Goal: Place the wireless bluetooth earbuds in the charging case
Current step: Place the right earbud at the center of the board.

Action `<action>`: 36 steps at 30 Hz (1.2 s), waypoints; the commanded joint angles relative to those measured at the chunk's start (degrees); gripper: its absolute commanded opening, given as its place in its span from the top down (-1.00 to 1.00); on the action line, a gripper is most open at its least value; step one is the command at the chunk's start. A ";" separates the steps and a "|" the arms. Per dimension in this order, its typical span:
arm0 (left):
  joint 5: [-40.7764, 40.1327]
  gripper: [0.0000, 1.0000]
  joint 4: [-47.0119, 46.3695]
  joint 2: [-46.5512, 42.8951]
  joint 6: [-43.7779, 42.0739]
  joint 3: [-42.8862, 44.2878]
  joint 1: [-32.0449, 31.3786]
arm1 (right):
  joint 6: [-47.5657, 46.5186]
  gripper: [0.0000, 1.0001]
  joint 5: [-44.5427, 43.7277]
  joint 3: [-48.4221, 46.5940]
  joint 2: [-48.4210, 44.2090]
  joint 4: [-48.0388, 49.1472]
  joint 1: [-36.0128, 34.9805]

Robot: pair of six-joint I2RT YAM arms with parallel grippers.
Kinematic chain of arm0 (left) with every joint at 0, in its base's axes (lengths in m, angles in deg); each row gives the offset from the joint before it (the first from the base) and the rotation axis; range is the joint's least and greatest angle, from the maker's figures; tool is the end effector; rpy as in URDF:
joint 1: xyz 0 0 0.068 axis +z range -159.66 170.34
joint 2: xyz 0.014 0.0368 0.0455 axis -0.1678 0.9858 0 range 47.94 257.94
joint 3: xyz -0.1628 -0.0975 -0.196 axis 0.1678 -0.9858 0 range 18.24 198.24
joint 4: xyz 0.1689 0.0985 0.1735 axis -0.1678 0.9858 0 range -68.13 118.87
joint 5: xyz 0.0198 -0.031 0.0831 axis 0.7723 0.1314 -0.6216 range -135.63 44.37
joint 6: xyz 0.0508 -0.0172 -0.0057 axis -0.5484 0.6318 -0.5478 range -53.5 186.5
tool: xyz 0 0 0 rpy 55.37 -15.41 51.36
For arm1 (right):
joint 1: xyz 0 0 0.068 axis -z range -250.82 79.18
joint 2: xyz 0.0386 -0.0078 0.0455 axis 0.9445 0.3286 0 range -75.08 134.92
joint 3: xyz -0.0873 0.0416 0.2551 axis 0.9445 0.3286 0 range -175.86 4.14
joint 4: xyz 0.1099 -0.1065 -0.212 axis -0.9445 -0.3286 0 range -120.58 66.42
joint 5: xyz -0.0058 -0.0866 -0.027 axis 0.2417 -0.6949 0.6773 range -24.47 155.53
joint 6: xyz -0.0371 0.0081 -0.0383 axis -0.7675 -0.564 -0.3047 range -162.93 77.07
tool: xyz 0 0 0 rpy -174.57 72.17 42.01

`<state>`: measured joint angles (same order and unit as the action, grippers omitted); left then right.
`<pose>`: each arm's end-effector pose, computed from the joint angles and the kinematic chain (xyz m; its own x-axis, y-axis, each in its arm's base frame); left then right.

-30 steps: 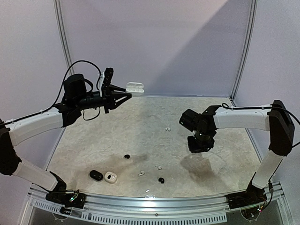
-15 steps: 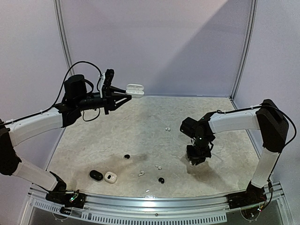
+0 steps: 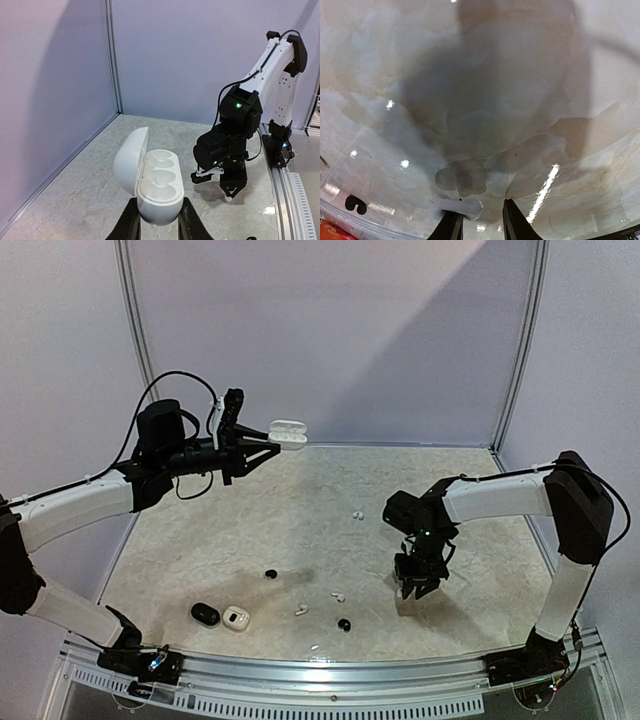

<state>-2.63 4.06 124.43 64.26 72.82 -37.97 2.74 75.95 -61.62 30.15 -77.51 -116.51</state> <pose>0.2594 -0.1673 0.3272 -0.0259 0.0465 -0.9986 0.9475 0.3197 -0.0097 0.2120 0.2264 0.1500 -0.9853 -0.0022 0.1707 0.0123 0.9964 0.0836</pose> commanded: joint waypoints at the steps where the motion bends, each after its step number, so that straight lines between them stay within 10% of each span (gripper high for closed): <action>1: -0.19 1.00 0.87 -0.90 -1.17 -0.19 0.13 | -2.37 0.44 2.57 -1.37 0.81 -3.21 -0.12; 36: -0.90 1.00 1.93 -1.05 -3.14 -0.27 0.28 | -1.52 0.23 -1.62 5.60 2.14 -2.34 -10.54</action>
<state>-2.89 5.07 124.43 61.99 72.82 -37.97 2.80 75.09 -58.15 29.27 -81.79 -126.00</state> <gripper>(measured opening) 0.223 0.379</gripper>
